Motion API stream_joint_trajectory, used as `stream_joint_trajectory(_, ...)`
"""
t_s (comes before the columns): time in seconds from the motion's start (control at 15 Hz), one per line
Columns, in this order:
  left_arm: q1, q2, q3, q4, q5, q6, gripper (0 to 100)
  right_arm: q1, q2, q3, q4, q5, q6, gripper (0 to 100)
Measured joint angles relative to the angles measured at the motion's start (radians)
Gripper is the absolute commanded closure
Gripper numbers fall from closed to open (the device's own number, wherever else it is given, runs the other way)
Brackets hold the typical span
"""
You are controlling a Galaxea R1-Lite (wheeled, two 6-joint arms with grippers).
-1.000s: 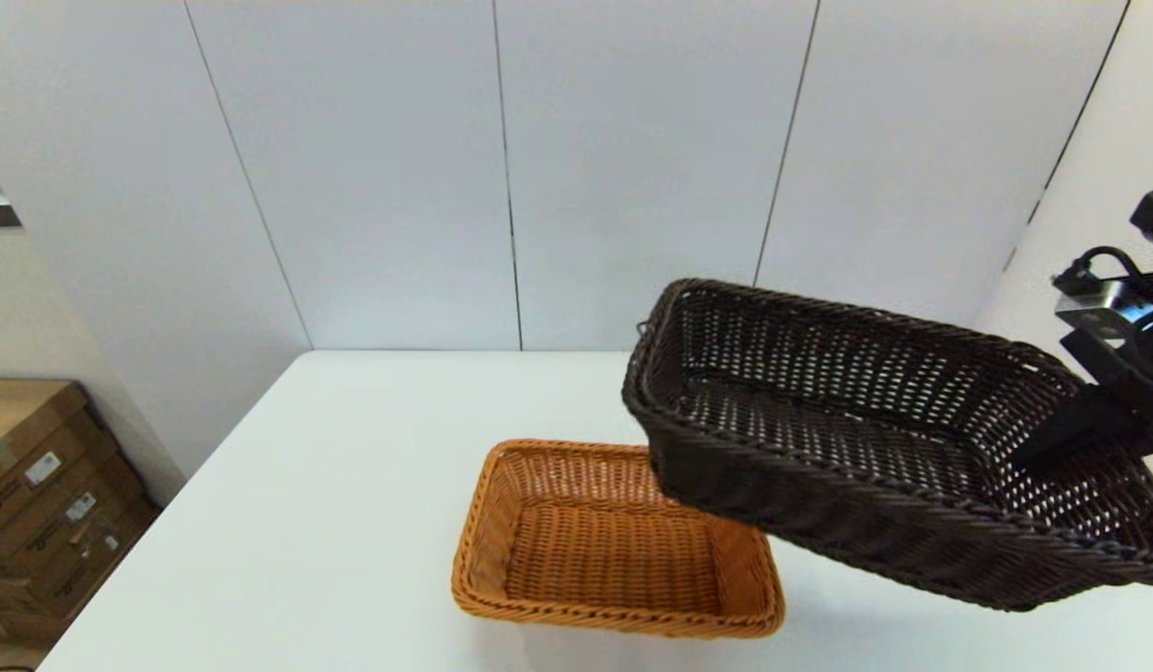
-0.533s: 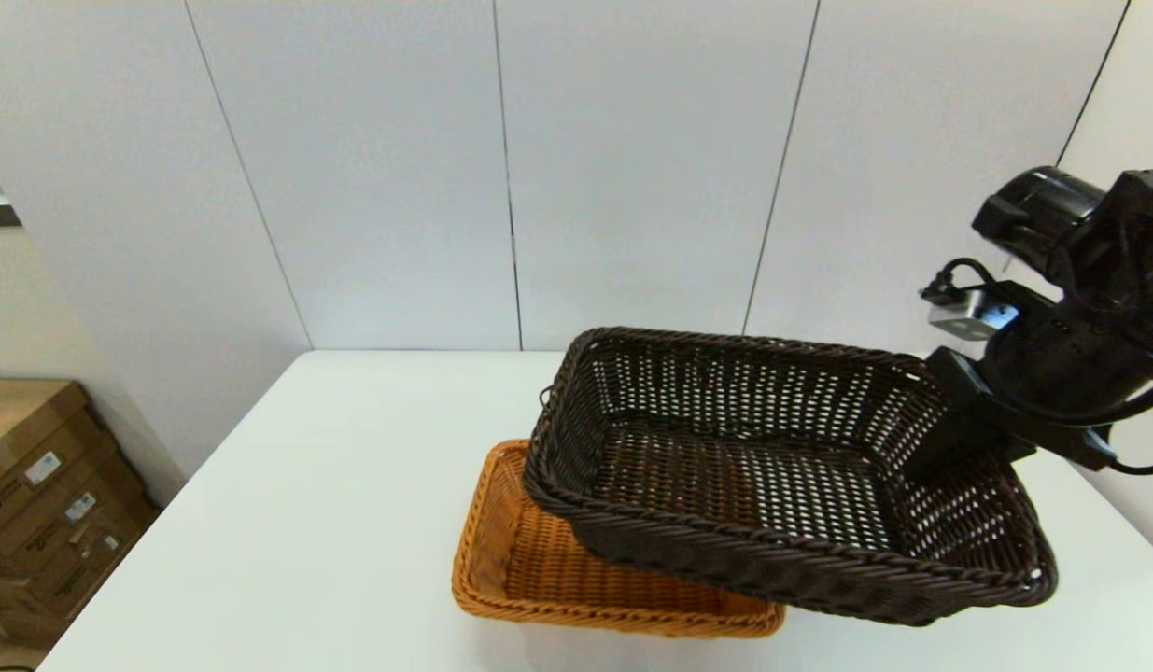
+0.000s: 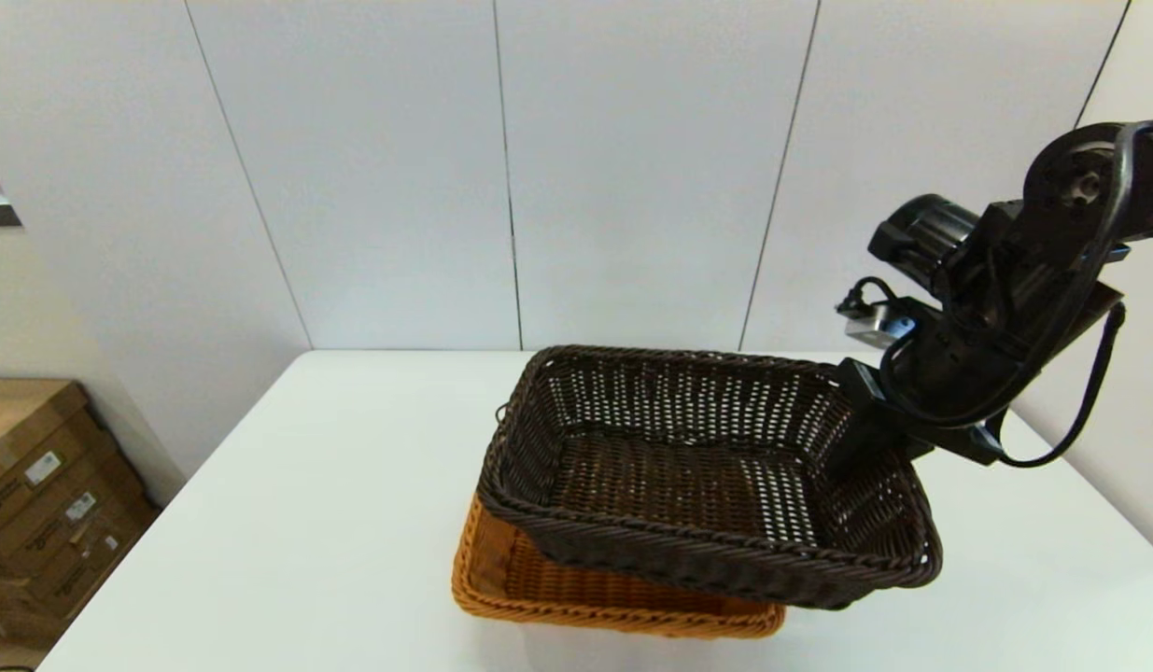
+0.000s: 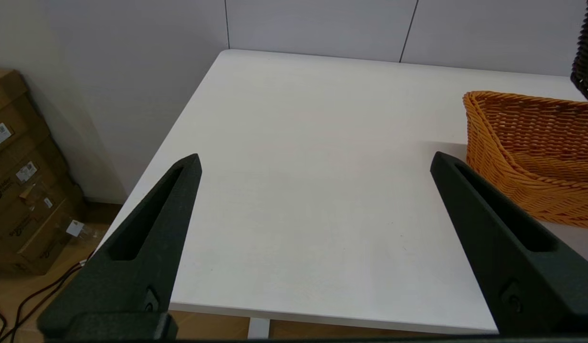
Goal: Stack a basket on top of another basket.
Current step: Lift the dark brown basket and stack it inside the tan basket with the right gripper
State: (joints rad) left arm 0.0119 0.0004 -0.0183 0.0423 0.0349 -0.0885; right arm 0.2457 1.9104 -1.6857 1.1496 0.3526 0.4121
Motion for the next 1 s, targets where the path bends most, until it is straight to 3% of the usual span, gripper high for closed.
stream_joint_trajectory(0.33,0.000,0.000,0.000,0.000,0.000,0.000,0,0.048,0.079,-0.077,0.005,0.010,0.002,100)
stream_joint_trajectory(0.47,0.000,0.000,0.000,0.000,0.000,0.000,0,0.066,0.097,-0.104,0.007,0.049,0.002,100)
stream_joint_trajectory(1.0,0.000,0.000,0.000,0.000,0.000,0.000,0,0.103,0.136,-0.111,0.009,0.075,-0.030,100)
